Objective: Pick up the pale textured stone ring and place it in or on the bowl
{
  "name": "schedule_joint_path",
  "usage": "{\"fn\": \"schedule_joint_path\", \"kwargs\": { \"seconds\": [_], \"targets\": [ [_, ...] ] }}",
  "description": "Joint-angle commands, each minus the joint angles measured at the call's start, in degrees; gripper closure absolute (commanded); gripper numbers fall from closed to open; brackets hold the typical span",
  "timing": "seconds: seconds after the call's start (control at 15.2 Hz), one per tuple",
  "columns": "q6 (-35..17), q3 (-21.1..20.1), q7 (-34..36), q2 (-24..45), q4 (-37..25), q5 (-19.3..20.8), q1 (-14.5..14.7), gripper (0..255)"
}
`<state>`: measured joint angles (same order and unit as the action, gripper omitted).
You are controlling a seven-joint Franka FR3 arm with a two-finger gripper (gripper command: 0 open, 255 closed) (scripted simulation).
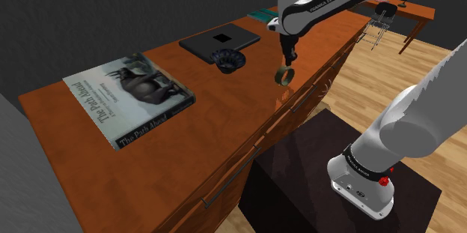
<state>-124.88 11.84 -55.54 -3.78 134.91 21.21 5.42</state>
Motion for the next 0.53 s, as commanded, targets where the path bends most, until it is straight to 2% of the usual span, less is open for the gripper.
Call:
{"fn": "schedule_joint_path", "kwargs": {
  "seconds": [0.0, 0.07, 0.13, 0.26, 0.46],
  "targets": [
    [1.6, -0.1, -0.4, -0.9, -0.6, -0.2, 0.1, 255],
    [0.9, -0.1, -0.2, -0.5, -0.3, -0.1, 0.0, 255],
    [0.9, -0.1, -0.2, -0.5, -0.3, -0.1, 0.0, 0],
    [-4.8, 0.1, -20.2, -5.0, 5.9, 0.3, 1.7, 0],
    [-7.3, 0.7, -20.0, -3.5, 6.8, 0.9, 1.6, 0]
  ]
}}
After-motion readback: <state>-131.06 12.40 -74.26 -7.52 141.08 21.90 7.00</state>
